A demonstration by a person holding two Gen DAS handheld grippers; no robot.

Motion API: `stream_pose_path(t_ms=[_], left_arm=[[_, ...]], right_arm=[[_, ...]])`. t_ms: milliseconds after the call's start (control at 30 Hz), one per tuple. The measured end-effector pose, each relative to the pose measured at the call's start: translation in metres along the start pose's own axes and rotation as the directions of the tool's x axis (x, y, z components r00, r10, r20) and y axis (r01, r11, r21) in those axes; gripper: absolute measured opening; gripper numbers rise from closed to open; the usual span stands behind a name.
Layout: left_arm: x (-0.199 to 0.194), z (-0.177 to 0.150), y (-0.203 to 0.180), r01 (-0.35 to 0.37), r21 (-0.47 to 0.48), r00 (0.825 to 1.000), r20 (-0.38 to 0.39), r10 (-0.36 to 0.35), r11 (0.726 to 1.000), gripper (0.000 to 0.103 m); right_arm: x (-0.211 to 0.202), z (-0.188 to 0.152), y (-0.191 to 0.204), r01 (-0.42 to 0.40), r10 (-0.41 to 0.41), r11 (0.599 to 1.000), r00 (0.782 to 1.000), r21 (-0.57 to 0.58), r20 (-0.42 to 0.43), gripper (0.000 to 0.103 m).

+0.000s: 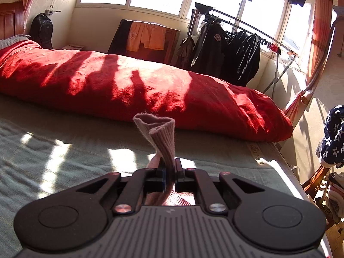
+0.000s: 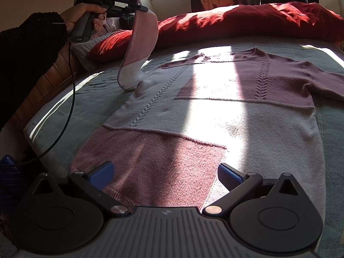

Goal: Fold clothes
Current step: 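Lift the sleeve cuff up off the bed with the left gripper, then carry the sleeve across the sweater body toward the collar with the left gripper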

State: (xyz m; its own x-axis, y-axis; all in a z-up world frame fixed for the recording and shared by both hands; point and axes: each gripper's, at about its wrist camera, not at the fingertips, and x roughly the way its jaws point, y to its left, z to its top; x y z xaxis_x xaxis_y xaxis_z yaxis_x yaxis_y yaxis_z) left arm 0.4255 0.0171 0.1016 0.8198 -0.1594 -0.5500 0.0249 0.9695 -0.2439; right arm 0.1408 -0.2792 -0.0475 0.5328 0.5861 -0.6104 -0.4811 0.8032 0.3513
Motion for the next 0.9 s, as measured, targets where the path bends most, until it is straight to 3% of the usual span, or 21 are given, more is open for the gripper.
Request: stream_pose_path(t_ms=[633,900], left_arm=[[0.047,-0.024,-0.099,0.135,0.111,0.988,-0.091,-0.126,0.985,0.005],[0.070,-0.045,-0.123,0.148,0.153,0.981,-0.152,-0.125,0.977,0.005]], right_arm=[[-0.005,-0.005,-0.015,-0.002,0.001,0.999,1.000,0.039,0.014,0.103],[-0.005,-0.007,-0.016,0.004,-0.004,0.999,1.000,0.043,0.011,0.103]])
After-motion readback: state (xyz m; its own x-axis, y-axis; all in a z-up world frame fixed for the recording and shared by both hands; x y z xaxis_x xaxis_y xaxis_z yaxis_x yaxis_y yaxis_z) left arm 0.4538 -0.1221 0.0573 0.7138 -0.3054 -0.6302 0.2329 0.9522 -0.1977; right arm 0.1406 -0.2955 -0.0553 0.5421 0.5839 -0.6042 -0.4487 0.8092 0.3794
